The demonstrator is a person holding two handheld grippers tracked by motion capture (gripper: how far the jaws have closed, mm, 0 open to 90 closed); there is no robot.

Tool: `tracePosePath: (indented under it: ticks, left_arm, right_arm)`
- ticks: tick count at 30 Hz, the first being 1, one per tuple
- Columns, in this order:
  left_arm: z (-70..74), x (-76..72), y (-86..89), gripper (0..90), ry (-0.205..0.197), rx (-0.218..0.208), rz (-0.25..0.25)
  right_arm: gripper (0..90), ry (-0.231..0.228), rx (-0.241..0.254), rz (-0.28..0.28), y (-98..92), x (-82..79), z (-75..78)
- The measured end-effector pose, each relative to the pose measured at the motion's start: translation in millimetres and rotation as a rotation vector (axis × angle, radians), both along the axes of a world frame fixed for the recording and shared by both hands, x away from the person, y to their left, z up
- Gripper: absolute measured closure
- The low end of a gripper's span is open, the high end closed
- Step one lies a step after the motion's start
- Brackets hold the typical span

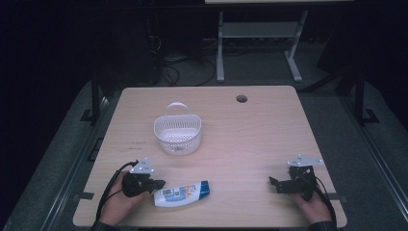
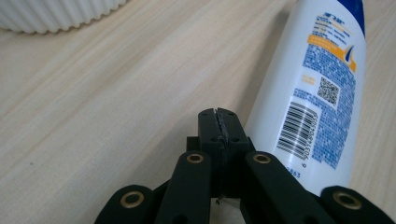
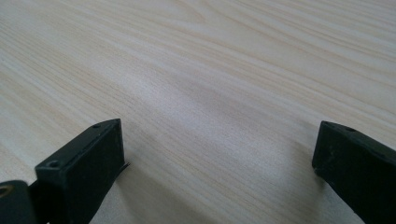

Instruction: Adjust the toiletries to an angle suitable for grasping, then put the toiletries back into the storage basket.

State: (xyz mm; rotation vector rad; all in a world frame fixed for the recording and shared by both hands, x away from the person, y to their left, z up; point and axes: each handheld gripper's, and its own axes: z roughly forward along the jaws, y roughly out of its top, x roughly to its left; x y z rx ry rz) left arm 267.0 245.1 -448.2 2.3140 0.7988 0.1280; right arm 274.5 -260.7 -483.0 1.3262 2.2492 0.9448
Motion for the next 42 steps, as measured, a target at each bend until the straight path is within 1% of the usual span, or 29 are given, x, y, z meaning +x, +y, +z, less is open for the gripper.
tracePosePath:
  ticks: [2, 3, 4, 5, 9, 12, 16, 17, 18, 22, 23, 26, 28, 31, 33, 36, 42]
  left_arm:
    - [-0.5, -1.6, 0.5, 90.0, 0.004, 0.008, -0.008]
    - [-1.1, -2.8, 0.3, 90.0, 0.004, 0.003, -0.004]
    - [-0.9, -3.6, 0.6, 90.0, 0.006, 0.007, -0.007]
    - [-1.2, -5.3, 0.3, 90.0, 0.007, 0.0, -0.005]
    - [-0.1, -10.3, 0.5, 90.0, 0.004, 0.005, -0.009]
    - [0.1, -14.0, 1.6, 90.0, 0.004, 0.0, -0.006]
    - [0.3, -19.7, 2.9, 90.0, 0.011, -0.002, -0.006]
    - [0.1, -20.3, 3.0, 90.0, 0.013, -0.006, -0.005]
    - [0.2, -20.6, 3.4, 90.0, 0.015, 0.001, -0.005]
    - [-1.5, -20.1, 6.8, 89.9, 0.014, 0.004, 0.01]
    - [-1.2, -19.7, 8.8, 88.4, 0.013, 0.006, 0.018]
    - [1.9, -17.0, 13.9, 84.3, 0.001, -0.005, 0.05]
    - [3.0, -15.5, 14.4, 79.9, -0.006, -0.011, 0.067]
    - [4.3, -13.1, 14.6, 71.4, -0.012, -0.009, 0.088]
    - [5.8, -11.0, 14.6, 66.0, -0.012, -0.019, 0.101]
    - [6.7, -6.6, 15.2, 56.0, -0.004, -0.032, 0.104]
    - [10.3, -0.5, 13.5, 43.9, 0.0, -0.038, 0.099]
  right_arm:
    - [1.7, 0.0, 0.0, 0.001, -0.1, 0.0, 0.0]
    - [1.7, 0.0, 0.0, 0.0, 0.0, 0.0, 0.0]
    - [1.7, 0.0, 0.0, 0.001, -0.1, 0.0, 0.0]
    - [1.7, 0.0, 0.0, 0.0, 0.0, 0.0, 0.0]
    - [1.7, 0.0, 0.0, 0.0, 0.0, 0.0, 0.0]
    - [1.7, 0.0, 0.0, 0.0, 0.0, 0.0, 0.0]
    - [1.7, 0.0, 0.0, 0.0, 0.0, 0.0, 0.0]
    - [1.7, 0.002, 0.001, -0.002, 0.1, -0.1, 0.1]
    - [1.7, 0.001, 0.001, -0.001, 0.1, -0.1, 0.1]
    - [1.7, 0.001, 0.0, 0.0, 0.0, 0.0, 0.0]
    - [1.7, 0.0, 0.0, 0.0, 0.0, 0.0, 0.0]
    - [1.7, 0.0, 0.0, 0.0, 0.0, 0.0, 0.0]
    - [1.7, 0.0, 0.0, 0.001, -0.1, 0.0, 0.0]
    - [1.7, 0.0, 0.0, 0.001, -0.1, 0.0, 0.0]
    - [1.7, 0.0, 0.0, 0.0, 0.0, 0.0, 0.0]
    - [1.7, 0.0, 0.0, 0.001, -0.1, 0.0, 0.0]
    - [1.7, 0.0, 0.0, 0.0, 0.0, 0.0, 0.0]
